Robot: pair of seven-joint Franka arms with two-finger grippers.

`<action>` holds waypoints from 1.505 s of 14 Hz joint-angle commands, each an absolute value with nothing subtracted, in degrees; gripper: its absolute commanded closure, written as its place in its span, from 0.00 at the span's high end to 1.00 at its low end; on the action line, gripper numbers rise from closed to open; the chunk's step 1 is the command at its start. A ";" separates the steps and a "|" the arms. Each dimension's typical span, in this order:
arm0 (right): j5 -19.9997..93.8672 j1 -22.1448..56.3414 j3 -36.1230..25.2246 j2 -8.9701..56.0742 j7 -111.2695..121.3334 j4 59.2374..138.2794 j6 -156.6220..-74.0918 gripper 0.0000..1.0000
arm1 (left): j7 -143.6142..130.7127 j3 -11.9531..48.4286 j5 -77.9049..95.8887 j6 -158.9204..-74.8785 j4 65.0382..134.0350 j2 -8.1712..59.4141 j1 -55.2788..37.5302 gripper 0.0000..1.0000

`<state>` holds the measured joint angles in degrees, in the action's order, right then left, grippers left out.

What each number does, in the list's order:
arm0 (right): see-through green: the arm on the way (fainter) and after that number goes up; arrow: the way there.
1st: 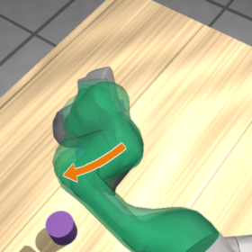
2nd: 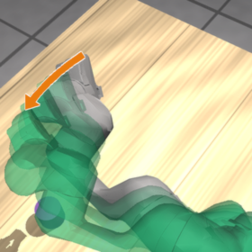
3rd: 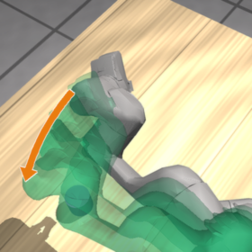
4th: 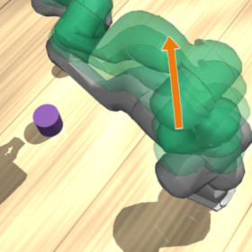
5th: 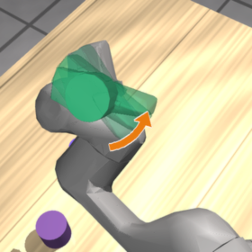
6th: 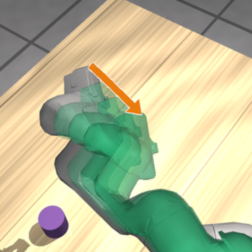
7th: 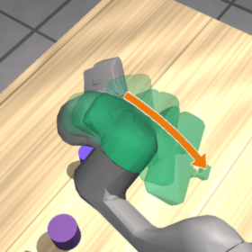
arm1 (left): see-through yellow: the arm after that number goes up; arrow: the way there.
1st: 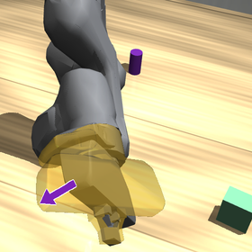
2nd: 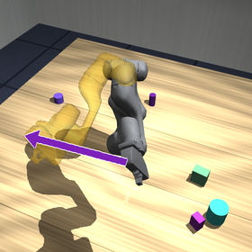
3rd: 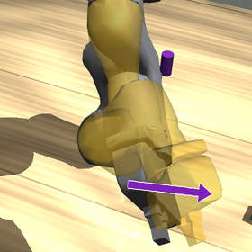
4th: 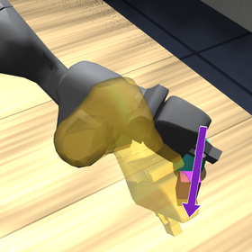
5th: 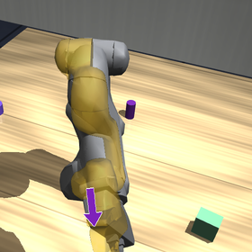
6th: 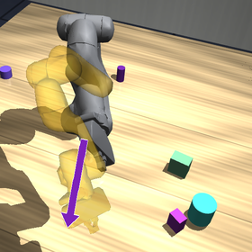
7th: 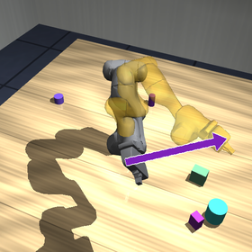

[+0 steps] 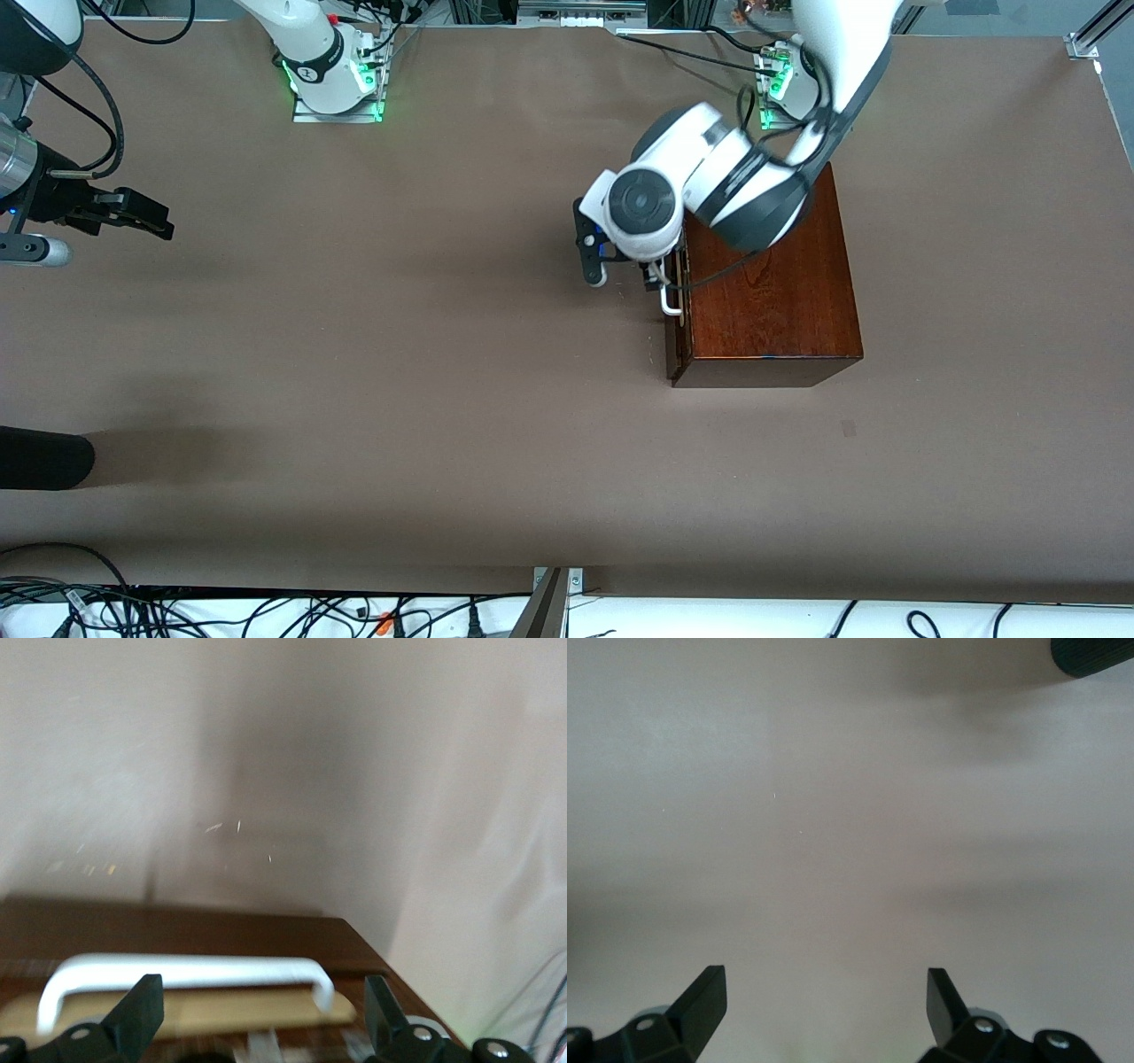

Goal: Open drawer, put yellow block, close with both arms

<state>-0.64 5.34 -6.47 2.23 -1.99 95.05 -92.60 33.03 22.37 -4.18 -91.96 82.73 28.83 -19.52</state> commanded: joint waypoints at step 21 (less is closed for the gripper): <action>-0.62 4.83 -5.98 1.67 -2.46 93.25 -91.49 1.00 | -2.72 -0.44 1.70 -88.07 94.92 -5.19 -3.16 1.00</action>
